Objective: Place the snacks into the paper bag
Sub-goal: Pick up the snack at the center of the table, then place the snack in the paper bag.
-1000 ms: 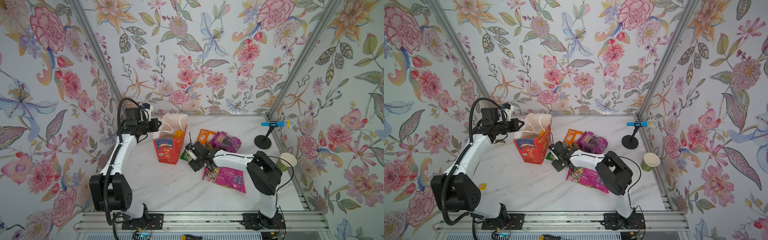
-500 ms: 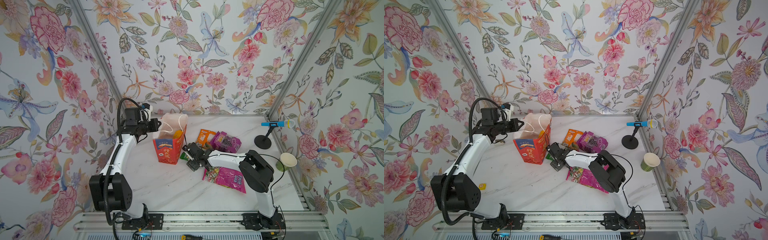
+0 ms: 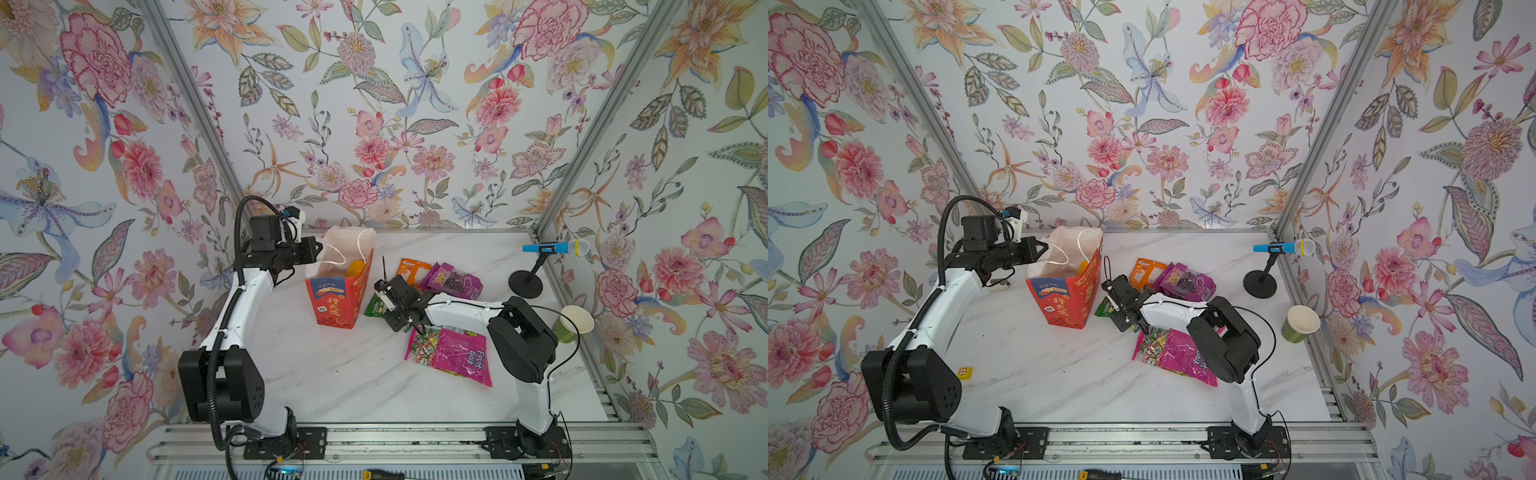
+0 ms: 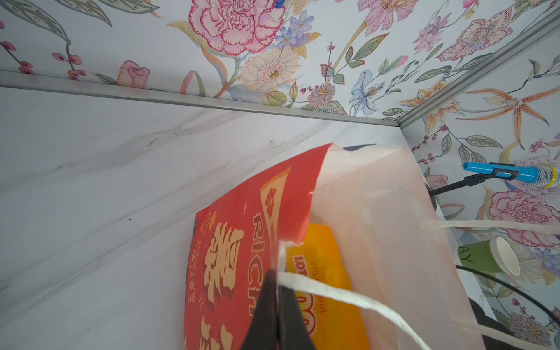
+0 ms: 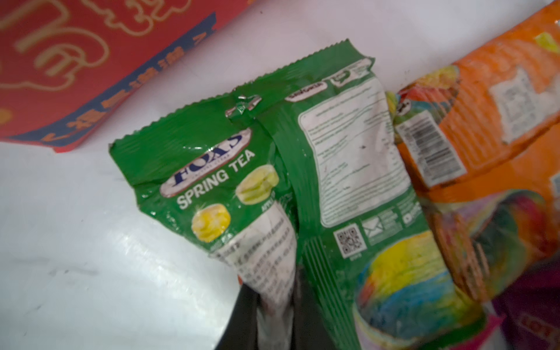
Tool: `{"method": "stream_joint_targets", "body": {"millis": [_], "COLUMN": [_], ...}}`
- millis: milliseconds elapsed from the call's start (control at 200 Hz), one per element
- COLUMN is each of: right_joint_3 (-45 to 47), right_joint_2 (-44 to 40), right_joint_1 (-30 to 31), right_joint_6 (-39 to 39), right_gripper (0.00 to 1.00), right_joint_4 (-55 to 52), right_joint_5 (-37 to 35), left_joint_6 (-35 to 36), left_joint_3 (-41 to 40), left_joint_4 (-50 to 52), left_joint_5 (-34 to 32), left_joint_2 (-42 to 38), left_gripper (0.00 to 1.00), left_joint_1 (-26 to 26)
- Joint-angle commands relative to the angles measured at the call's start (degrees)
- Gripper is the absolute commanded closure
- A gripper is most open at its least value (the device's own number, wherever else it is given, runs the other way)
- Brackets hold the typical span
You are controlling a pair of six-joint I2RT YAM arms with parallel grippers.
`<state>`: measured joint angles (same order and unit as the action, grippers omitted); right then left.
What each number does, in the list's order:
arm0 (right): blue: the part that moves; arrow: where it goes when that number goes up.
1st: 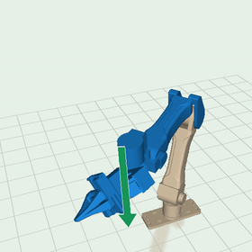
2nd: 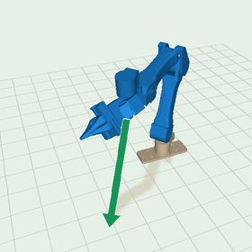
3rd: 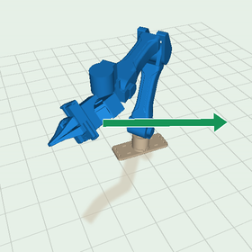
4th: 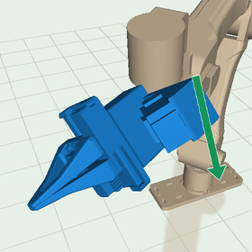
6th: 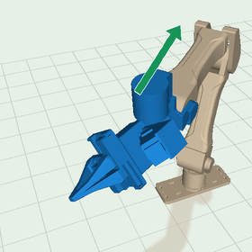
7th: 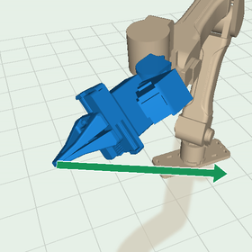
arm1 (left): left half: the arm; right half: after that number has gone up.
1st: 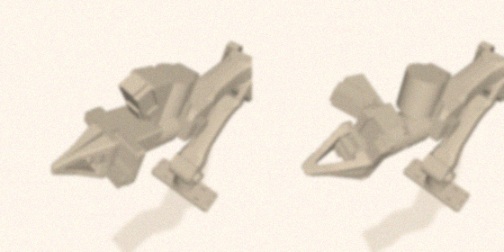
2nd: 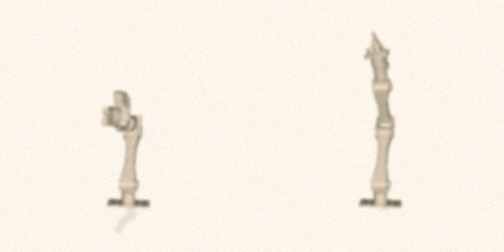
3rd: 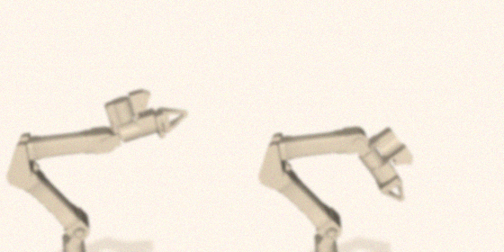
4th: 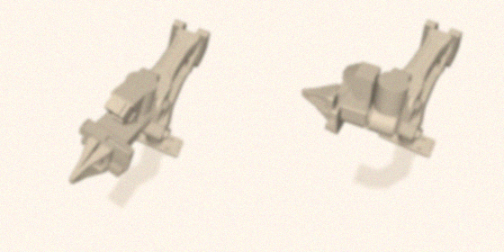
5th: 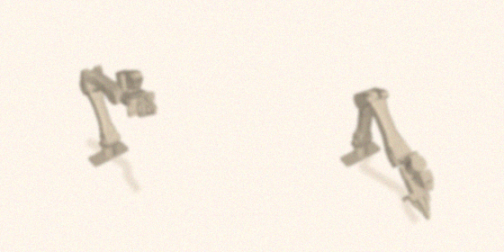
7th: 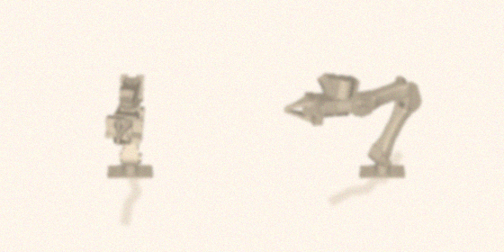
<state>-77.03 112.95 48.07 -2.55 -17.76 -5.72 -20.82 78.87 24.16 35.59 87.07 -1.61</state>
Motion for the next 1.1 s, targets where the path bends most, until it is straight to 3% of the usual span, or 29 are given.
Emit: {"method": "stream_joint_targets", "body": {"millis": [0,285,540,811,1096], "right_joint_3": [1.4,7.5,5.1,-8.2,-30.5], "right_joint_2": [-8.3,-25.1,-32.6,-26.2,-11.5], "right_joint_1": [-1.7,-12.9,-21.3,-21.4,-13.9], "right_joint_6": [-4.2,-18.1,-30.1,-43.8,-49.5], "right_gripper": [1.0,1.0,1.0,1.0,1.0], "right_joint_4": [-0.2,10.1,20.8,37.2,41.7], "right_joint_5": [5.5,24.1,33.1,39.5,46.1], "left_joint_6": [0.8,0.4,0.3,-0.1,-0.1], "left_joint_3": [0.3,0.0,-0.4,-1.0,-1.0], "left_joint_4": [-1.0,-1.7,-2.0,-2.5,-2.5], "left_joint_5": [0.2,0.8,0.8,0.5,0.3], "left_joint_2": [-1.7,-1.8,-2.1,-2.2,-2.5], "left_gripper": [1.0,1.0,1.0,1.0,1.0], "left_joint_1": [-0.8,-0.8,-0.8,-0.8,-0.8]}}
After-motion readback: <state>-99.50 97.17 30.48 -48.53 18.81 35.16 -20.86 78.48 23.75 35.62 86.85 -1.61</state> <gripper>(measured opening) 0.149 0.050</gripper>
